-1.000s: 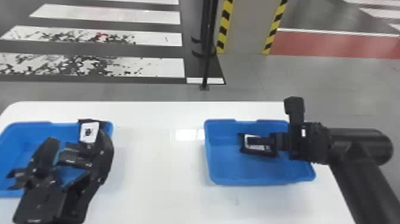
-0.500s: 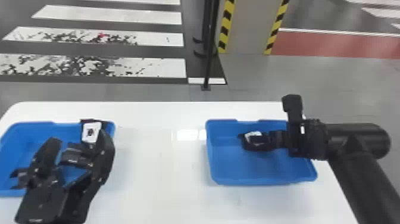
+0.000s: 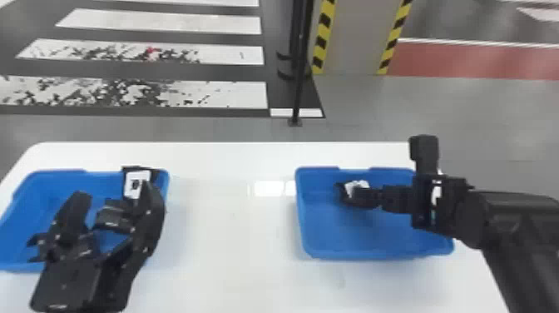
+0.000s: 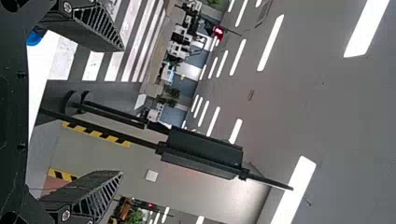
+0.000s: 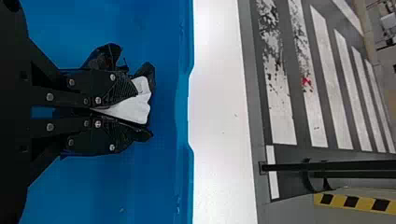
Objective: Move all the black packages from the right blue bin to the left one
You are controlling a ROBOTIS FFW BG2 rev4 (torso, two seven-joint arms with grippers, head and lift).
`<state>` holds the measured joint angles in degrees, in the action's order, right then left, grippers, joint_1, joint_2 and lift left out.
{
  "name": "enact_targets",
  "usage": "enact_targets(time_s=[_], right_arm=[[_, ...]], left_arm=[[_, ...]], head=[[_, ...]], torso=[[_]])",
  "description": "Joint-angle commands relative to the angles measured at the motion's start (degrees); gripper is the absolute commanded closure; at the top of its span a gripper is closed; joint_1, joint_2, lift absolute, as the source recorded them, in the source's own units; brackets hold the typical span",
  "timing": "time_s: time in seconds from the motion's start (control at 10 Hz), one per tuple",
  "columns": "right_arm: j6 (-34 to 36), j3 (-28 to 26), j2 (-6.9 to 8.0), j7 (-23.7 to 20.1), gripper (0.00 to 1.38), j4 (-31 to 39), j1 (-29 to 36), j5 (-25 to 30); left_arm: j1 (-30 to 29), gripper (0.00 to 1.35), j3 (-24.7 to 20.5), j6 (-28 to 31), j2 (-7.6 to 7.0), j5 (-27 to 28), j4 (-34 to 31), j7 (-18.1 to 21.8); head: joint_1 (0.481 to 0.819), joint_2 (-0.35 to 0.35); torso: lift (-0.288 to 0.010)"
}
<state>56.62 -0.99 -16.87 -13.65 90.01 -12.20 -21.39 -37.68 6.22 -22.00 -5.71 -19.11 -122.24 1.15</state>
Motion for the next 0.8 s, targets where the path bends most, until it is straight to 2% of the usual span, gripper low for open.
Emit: enact_targets(time_s=[0.0, 0.2, 0.3, 0.4, 0.5, 0.7], right_arm=[[-1.8, -2.0, 0.43, -0.1, 1.23, 7.4, 3.5, -1.8], [-7.1, -1.8, 0.43, -3.7, 1.23, 8.4, 3.8, -10.5], [-10.4, 0.4, 0.35, -6.7, 1.23, 7.2, 3.2, -16.8], [-13.9, 4.4, -0.18, -10.4, 1.23, 6.4, 1.6, -22.0], [-14.9, 8.3, -0.62, -12.5, 1.23, 7.0, 0.7, -25.3], [-15.4, 14.2, -0.88, -14.4, 1.23, 7.4, -0.2, -32.4]], left_arm=[[-0.1, 0.10, -0.3, -1.1, 0.09, 0.0, 0.0, 0.0], [0.0, 0.09, 0.1, -3.9, 0.09, 0.4, 0.0, -0.3], [0.3, 0.10, 0.6, -4.9, 0.00, -0.1, 0.0, -0.4], [0.7, 0.10, 1.9, -4.6, -0.44, -1.5, 0.0, -0.4], [1.5, 0.11, 4.0, -4.6, -1.14, -2.9, 0.0, -0.4], [2.8, 0.18, 6.7, -4.3, -2.20, -4.0, 0.0, -0.4]], head=[[0.695, -0.072], [0.695, -0.041], [0.695, -0.011], [0.695, 0.011], [0.695, 0.065], [0.695, 0.144]], torso=[[-0.132], [-0.132], [-0.132], [-0.132], [-0.132], [-0.132]])
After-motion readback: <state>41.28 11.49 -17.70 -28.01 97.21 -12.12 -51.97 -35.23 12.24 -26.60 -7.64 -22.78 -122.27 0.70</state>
